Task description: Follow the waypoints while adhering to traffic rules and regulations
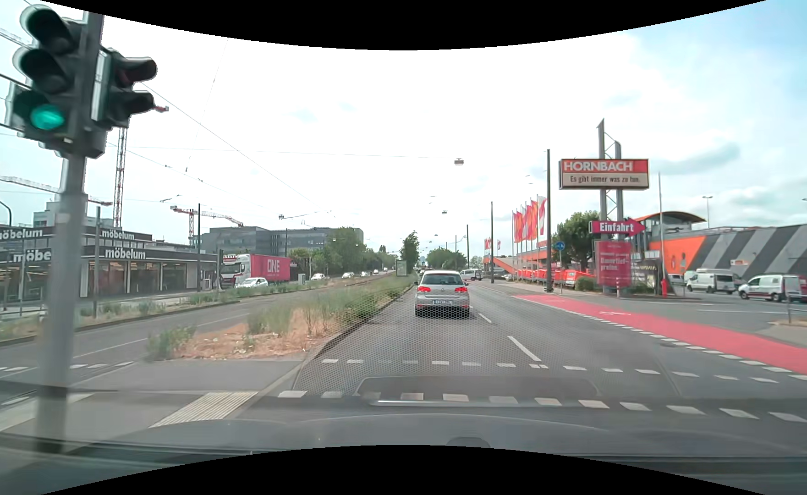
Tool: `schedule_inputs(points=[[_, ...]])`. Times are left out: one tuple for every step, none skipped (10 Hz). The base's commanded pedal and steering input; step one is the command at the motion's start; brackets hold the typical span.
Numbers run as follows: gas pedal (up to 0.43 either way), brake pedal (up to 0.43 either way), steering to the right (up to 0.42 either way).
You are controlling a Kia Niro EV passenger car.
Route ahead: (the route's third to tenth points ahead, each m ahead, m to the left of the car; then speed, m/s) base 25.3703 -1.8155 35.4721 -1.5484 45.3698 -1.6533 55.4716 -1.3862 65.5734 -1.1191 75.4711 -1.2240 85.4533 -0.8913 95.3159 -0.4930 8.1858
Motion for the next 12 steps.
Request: schedule_inputs(points=[[0.157,0.0,-0.006],[0.157,0.0,-0.006],[0.157,0.0,-0.006],[0.157,0.0,-0.005],[0.157,0.0,-0.005],[0.157,0.0,-0.003],[0.157,0.0,-0.003],[0.157,0.0,-0.003],[0.169,0.0,-0.003],[0.169,0.0,-0.002],[0.169,0.0,-0.002],[0.169,0.0,-0.002]])
